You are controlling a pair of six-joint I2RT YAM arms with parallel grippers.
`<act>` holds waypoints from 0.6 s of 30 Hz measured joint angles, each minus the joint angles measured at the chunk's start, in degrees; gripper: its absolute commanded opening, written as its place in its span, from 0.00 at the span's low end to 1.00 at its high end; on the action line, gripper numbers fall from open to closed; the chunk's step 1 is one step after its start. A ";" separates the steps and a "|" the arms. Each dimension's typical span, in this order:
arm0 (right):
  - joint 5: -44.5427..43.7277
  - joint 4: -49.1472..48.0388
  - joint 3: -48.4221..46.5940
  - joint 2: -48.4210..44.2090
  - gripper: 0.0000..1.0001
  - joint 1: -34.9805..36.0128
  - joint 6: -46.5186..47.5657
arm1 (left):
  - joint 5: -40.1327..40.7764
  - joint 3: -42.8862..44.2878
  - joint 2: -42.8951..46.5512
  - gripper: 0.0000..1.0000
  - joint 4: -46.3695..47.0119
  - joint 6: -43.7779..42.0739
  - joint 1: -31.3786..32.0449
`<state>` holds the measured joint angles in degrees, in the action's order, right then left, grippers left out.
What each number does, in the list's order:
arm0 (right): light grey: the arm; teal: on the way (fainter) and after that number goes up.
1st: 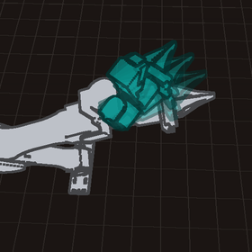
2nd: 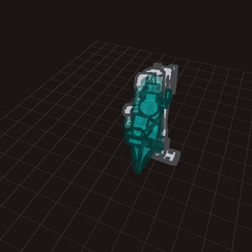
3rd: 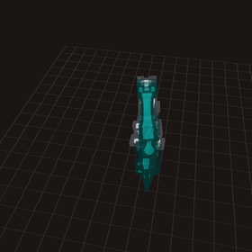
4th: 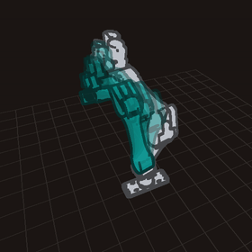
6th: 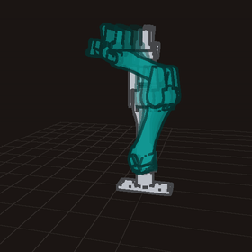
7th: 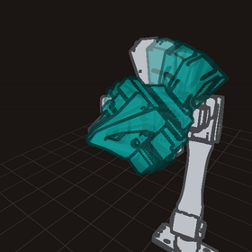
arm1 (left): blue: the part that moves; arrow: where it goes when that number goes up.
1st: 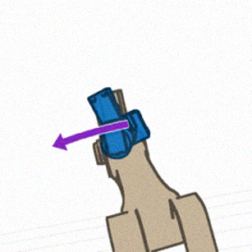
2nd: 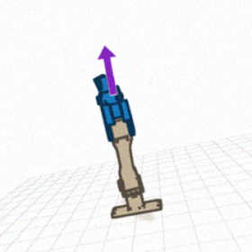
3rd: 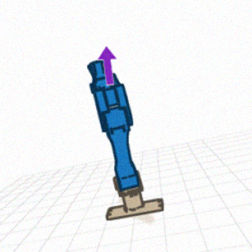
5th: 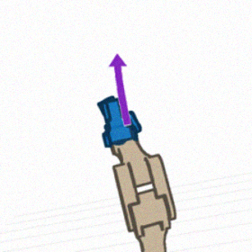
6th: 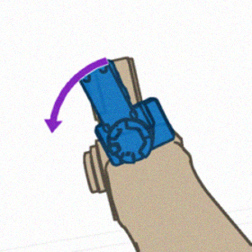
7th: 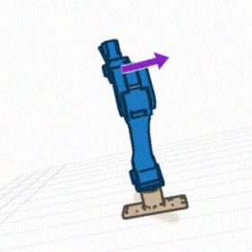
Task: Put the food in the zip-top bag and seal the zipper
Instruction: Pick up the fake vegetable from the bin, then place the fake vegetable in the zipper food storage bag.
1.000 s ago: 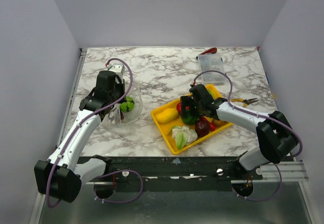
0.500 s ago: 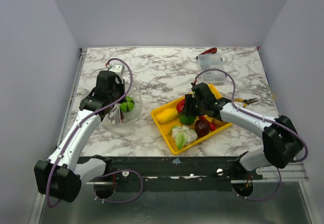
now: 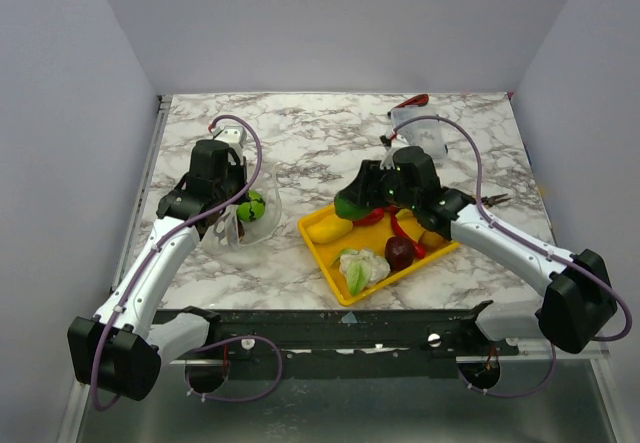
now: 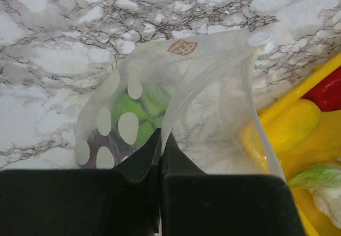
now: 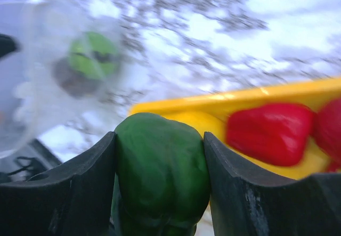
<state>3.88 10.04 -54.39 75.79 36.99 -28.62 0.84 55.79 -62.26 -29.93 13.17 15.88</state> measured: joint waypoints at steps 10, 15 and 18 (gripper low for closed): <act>7.13 -24.50 -1.81 5.51 0.11 11.43 -6.40 | -0.79 0.00 0.39 0.00 0.00 0.00 0.00; 7.30 -31.15 -5.16 10.91 0.17 14.82 -8.39 | -1.20 0.00 0.66 0.00 0.00 0.00 0.00; 7.23 -33.14 -7.17 13.46 0.24 16.13 -8.59 | -1.46 0.00 1.01 0.00 0.00 0.00 0.00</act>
<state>11.11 -23.09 -61.56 89.25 53.12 -37.21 -0.62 55.79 -61.25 -29.93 13.17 15.88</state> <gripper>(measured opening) 0.589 0.008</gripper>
